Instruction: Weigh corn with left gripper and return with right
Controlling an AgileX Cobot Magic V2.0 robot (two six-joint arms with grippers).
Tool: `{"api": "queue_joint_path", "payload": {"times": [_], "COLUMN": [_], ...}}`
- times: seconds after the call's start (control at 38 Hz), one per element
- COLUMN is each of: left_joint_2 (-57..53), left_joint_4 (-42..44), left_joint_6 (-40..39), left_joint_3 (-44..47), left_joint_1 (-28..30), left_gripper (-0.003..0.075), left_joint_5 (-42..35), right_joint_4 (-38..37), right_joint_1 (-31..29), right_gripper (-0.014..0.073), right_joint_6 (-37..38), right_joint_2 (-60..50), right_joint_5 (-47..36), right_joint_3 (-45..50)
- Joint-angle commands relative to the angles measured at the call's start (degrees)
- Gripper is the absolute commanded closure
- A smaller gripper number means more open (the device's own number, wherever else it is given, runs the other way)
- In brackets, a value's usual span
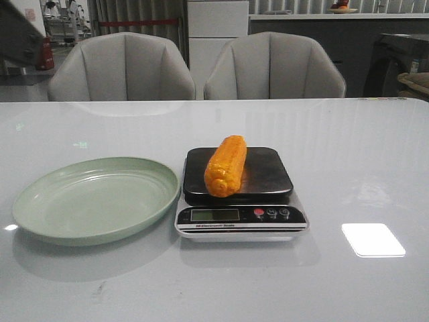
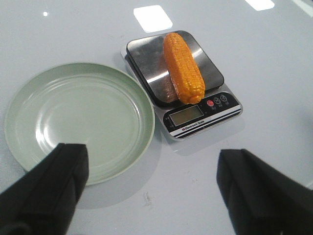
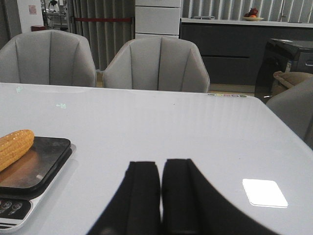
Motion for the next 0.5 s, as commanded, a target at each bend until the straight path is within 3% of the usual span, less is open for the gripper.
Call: {"api": "queue_joint_path", "payload": {"times": [0.0,0.34,0.42,0.47], "left_joint_2": [-7.6,-28.2,-31.0,-32.3], "left_joint_4": [1.3,3.9,3.9,3.9], "left_joint_6": [1.6,3.0,3.0,3.0], "left_joint_3": [1.7,9.8,10.9,11.2], "left_joint_1": [0.1,0.1,0.1,0.1], "left_gripper": [0.0136,0.0139,0.0195,0.0288], "left_joint_5": [-3.5,-1.7,0.1,0.5], "right_joint_4": [-0.6,-0.6,-0.6,-0.6], "right_joint_1": [-0.4,-0.4,-0.4,-0.4], "right_gripper": [0.0407,0.0407,0.0407,0.0407], "right_joint_6": [-0.3,-0.3,-0.3,-0.3], "right_joint_2": [-1.1,-1.1,-1.1,-1.1], "right_joint_5": [-4.9,-4.9,-4.9,-4.9], "right_joint_3": [0.4,0.4,0.4,0.4]}}
